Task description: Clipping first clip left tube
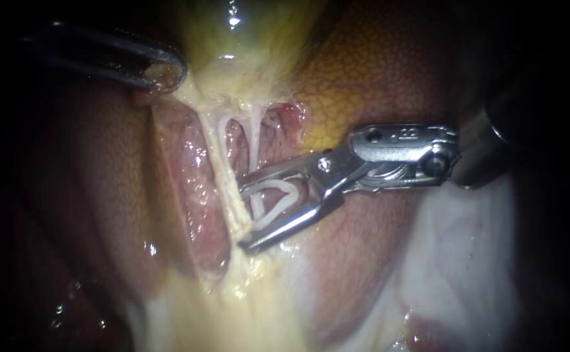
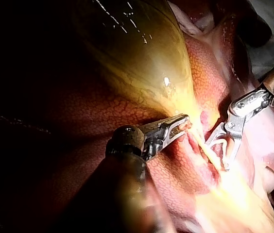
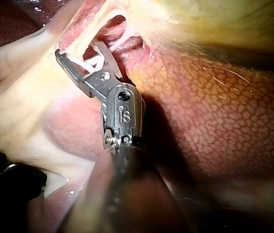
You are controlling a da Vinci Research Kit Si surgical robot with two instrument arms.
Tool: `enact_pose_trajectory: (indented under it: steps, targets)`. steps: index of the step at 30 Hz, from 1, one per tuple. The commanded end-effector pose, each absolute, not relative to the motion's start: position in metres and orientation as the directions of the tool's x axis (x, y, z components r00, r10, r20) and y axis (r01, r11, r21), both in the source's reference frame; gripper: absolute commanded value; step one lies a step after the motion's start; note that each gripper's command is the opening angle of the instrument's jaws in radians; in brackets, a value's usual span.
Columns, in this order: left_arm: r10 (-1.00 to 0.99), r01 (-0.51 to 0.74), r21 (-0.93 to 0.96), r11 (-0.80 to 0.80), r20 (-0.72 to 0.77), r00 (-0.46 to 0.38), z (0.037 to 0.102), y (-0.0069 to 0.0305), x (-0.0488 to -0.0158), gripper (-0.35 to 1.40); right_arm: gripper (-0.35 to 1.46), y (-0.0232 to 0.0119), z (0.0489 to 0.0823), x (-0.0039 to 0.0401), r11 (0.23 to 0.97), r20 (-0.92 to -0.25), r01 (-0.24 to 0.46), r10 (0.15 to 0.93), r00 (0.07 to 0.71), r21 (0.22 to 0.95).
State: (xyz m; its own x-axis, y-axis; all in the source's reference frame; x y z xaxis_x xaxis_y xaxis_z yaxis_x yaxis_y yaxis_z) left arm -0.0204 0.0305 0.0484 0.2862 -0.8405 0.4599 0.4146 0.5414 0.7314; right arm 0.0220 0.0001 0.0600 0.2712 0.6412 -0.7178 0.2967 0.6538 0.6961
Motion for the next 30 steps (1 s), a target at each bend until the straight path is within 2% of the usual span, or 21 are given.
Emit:
enact_pose_trajectory:
  steps: [1, 12, 21, 24, 30]
  targets:
    - [-0.840, 0.415, 0.731, 0.542, 0.460, 0.286, 0.0484, 0.0305, -0.0204, -0.35, 0.51, -0.0001, 0.0597, 0.0223, 0.652, -0.721, 0.308, 0.641, 0.264, 0.693]
    - [-0.840, 0.415, 0.731, 0.542, 0.460, 0.286, 0.0484, 0.0305, -0.0204, -0.35, 0.49, -0.0023, 0.0570, 0.0235, 0.622, -0.729, 0.405, 0.654, 0.202, 0.671]
    - [-0.840, 0.415, 0.731, 0.542, 0.460, 0.286, 0.0484, 0.0305, -0.0204, -0.35, 0.44, -0.0036, 0.0555, 0.0242, 0.614, -0.731, 0.423, 0.650, 0.206, 0.666]
    - [-0.840, 0.415, 0.731, 0.542, 0.460, 0.286, 0.0484, 0.0305, -0.0204, -0.35, 0.37, -0.0037, 0.0554, 0.0243, 0.614, -0.731, 0.425, 0.651, 0.204, 0.665]
    - [-0.841, 0.415, 0.731, 0.541, 0.460, 0.286, 0.0484, 0.0304, -0.0204, -0.35, 0.00, -0.0039, 0.0553, 0.0243, 0.616, -0.735, 0.417, 0.635, 0.238, 0.668]
